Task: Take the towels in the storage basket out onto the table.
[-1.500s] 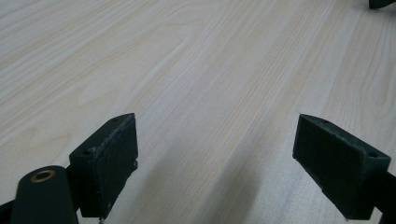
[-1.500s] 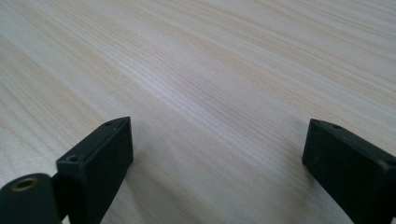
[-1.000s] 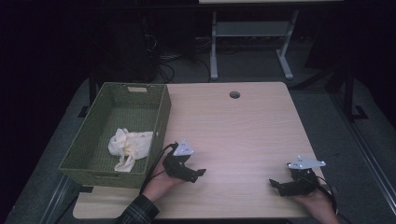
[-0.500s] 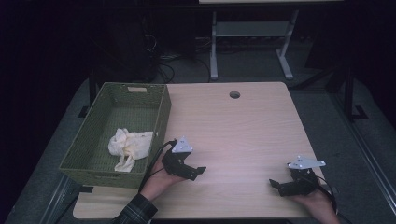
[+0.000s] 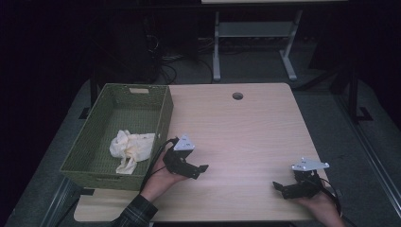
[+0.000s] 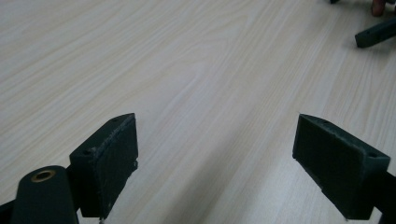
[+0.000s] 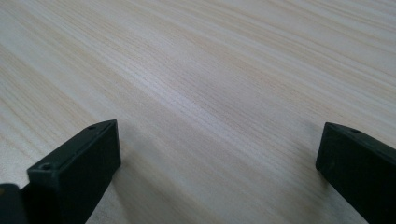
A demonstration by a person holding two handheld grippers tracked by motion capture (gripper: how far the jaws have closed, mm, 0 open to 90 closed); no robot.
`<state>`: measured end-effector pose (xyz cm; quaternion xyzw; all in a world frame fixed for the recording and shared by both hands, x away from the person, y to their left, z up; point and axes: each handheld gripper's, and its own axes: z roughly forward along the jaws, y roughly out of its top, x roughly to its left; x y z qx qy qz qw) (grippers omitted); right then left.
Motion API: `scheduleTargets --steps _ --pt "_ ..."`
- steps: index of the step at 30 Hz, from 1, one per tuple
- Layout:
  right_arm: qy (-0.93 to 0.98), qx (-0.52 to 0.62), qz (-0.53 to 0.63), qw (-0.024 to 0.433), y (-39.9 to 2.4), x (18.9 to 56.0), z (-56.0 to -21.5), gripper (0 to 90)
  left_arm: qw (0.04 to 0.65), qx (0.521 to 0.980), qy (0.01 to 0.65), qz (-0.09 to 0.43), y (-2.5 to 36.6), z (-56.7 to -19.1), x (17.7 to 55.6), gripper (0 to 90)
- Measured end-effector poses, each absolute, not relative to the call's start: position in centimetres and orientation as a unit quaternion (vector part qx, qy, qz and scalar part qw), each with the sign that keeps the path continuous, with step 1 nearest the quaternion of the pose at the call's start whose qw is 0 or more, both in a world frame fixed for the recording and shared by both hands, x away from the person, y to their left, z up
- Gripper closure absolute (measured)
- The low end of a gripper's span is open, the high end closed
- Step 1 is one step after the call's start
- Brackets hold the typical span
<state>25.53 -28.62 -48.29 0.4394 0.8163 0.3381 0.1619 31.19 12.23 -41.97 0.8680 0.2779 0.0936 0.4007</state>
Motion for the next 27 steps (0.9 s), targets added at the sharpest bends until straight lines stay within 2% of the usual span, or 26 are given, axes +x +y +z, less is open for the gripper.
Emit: scheduleTargets --steps 27 --pt "0.817 0.438 0.339 0.163 -28.6 25.6 -48.3 0.0 0.415 0.864 0.275 0.073 12.6 -38.0 32.8 13.2"
